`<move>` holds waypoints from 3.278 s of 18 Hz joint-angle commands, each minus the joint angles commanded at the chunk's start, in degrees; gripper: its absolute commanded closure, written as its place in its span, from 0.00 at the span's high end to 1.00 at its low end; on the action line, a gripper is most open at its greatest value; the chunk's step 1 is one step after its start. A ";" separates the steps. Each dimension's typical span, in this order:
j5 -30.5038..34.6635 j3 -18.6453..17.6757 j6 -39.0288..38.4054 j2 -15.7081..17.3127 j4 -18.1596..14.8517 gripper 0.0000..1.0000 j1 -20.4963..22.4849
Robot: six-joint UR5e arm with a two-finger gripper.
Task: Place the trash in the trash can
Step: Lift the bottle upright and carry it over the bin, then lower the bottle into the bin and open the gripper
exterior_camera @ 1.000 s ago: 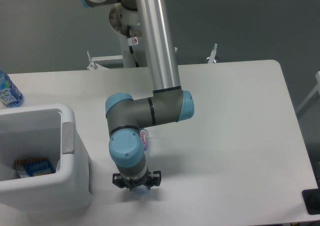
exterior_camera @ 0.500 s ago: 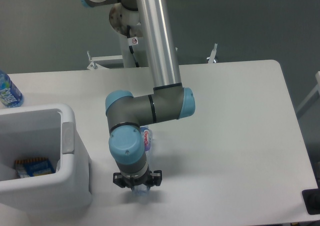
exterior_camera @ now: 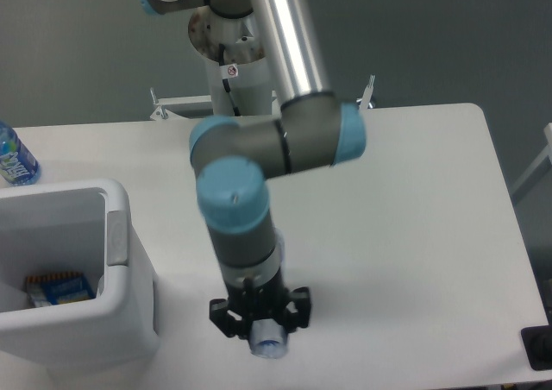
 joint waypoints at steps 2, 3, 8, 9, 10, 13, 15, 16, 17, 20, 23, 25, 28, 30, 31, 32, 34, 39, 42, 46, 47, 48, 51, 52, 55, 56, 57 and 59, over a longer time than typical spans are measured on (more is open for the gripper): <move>-3.26 0.00 -2.38 2.64 1.77 0.52 2.11; -4.31 0.00 -3.26 3.61 2.03 0.52 2.64; -4.68 -0.09 -9.15 6.16 2.04 0.52 1.86; -4.68 0.09 -9.77 6.25 2.12 0.52 1.51; -4.76 0.18 -10.47 6.78 2.12 0.52 0.98; -4.76 0.35 -11.62 7.66 2.12 0.53 -2.53; -5.11 0.35 -11.62 8.36 2.12 0.53 -3.76; -6.42 0.44 -11.62 8.45 2.12 0.53 -4.46; -8.17 0.44 -11.71 8.54 2.12 0.54 -4.91; -10.30 0.44 -11.97 8.89 2.12 0.55 -6.05; -10.39 0.44 -12.94 9.68 2.12 0.55 -8.16; -10.39 0.62 -13.29 10.12 2.12 0.55 -8.69; -10.48 0.79 -13.29 9.95 2.12 0.55 -10.27; -10.48 0.71 -13.20 9.68 2.12 0.55 -11.58; -10.48 0.70 -13.12 9.16 2.12 0.55 -12.46; -10.48 0.79 -13.03 8.28 2.12 0.55 -13.25; -11.18 1.05 -12.85 6.88 2.12 0.55 -14.84; -11.18 1.41 -12.68 4.85 2.12 0.61 -15.28; -11.18 1.41 -12.68 3.80 2.12 0.62 -15.98; -11.01 0.53 -12.59 2.48 2.12 0.93 -16.42; -11.00 0.27 -12.59 2.39 2.12 1.00 -16.95; -11.00 -0.26 -12.59 2.56 2.12 1.00 -17.04; -10.92 -0.44 -11.98 3.35 2.12 1.00 -16.95; -10.74 -0.35 -11.54 3.88 2.12 1.00 -16.95; -7.68 -0.61 -9.70 5.37 2.04 1.00 -15.12; -5.66 -1.14 -9.08 6.42 1.95 1.00 -14.41; -2.95 -1.49 -8.03 7.13 1.86 1.00 -14.23; 3.90 -1.84 -5.22 7.39 1.42 1.00 -13.79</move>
